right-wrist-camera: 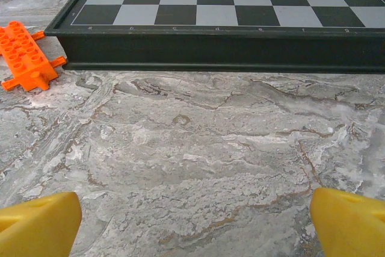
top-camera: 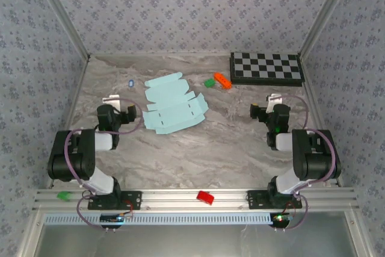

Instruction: Fold the paper box

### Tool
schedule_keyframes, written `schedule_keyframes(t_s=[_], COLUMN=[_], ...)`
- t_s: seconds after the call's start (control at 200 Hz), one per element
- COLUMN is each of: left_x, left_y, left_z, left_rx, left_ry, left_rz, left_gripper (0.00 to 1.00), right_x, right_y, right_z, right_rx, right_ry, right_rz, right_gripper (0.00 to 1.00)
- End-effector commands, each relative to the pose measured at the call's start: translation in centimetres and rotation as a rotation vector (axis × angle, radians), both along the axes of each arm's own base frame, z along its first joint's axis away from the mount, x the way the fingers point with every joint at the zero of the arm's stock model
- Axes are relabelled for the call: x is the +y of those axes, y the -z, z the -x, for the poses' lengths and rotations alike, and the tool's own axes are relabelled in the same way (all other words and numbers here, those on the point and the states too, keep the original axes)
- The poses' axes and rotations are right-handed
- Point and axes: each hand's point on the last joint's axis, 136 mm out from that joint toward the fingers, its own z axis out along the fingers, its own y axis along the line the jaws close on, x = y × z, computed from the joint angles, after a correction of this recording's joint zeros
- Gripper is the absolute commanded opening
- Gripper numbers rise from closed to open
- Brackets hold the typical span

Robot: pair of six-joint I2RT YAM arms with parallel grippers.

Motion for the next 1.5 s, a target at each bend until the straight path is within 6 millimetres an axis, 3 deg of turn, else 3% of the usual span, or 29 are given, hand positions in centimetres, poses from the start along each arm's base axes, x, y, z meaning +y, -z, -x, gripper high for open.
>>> schedule_keyframes(t_s=[0.0, 0.655, 0.89, 1.025, 1.119, 1.284, 1.379, 1.499], left_x=[-0.2, 0.1, 1.3, 0.6, -1.7, -5.6, -8.5, -12.7], left_y=[-1.1, -1.2, -5.9, -7.8, -8.6, -9.7, -9.3, -8.1], left_z=[-0.7, -0.8, -0.2, 0.3, -0.2, -2.4, -4.3, -6.3], left_rx=[-0.036, -0.039, -0.004, 0.066, 0.105, 0.155, 0.243, 0.341], left_ry=[0.003, -0.005, -0.101, -0.134, -0.049, 0.003, 0.075, 0.193], left_rz=[-0.001, 0.006, 0.032, 0.151, 0.192, 0.248, 0.322, 0.294], left_gripper=[1.00, 0.99, 0.99, 0.99, 1.00, 0.99, 0.92, 0.75], right_x=[-0.2, -0.7, -2.1, -1.0, 1.7, 10.1, 15.5, 21.6], right_y=[-0.2, -0.4, -3.9, -5.3, -6.0, -7.1, -7.4, -7.1], right_z=[-0.3, -0.1, 0.1, -0.2, -0.9, -2.0, -2.1, -1.7], right_rx=[-0.008, -0.015, 0.064, 0.170, 0.217, 0.272, 0.292, 0.322], right_ry=[0.008, 0.037, 0.159, 0.183, 0.147, -0.078, -0.216, -0.347], right_rz=[0.018, 0.020, 0.020, -0.050, -0.093, -0.119, -0.142, -0.194], right_gripper=[1.00, 1.00, 0.99, 1.00, 1.00, 0.99, 1.00, 0.96])
